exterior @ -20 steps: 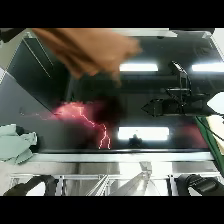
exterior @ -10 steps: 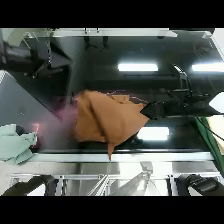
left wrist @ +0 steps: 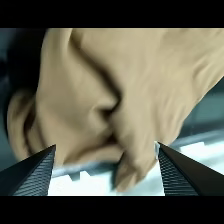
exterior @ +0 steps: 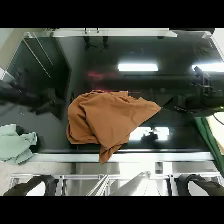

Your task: Fold the shirts.

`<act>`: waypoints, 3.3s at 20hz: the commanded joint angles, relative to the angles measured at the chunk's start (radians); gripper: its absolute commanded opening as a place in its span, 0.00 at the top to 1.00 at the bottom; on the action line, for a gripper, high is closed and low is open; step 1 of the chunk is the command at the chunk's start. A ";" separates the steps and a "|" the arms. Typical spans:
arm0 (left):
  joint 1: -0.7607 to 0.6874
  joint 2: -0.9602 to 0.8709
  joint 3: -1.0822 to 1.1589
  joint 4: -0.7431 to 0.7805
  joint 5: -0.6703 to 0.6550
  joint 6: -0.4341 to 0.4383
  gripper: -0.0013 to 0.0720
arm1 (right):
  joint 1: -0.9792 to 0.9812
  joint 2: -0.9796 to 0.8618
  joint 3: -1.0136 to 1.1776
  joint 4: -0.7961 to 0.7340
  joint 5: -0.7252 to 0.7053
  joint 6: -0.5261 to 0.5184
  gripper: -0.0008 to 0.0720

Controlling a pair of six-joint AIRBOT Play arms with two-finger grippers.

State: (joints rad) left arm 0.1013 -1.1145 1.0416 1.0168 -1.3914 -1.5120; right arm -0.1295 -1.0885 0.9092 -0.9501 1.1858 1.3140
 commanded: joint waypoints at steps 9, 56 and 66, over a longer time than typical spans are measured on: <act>0.010 0.002 -0.492 0.013 0.106 0.102 0.03 | -0.048 -0.533 0.086 0.280 -0.120 -0.296 0.42; 0.381 0.486 0.783 -0.354 0.208 0.281 0.96 | -0.129 0.456 0.614 0.618 -0.192 -0.574 0.95; 0.214 -0.031 0.199 -0.407 0.132 0.389 0.58 | 0.009 -0.392 0.613 0.617 -0.040 -0.462 0.95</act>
State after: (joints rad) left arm 0.3908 -0.9924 1.4059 0.5671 -1.3258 -1.2125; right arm -0.1860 -1.2167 1.5200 -0.3252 1.1263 0.8379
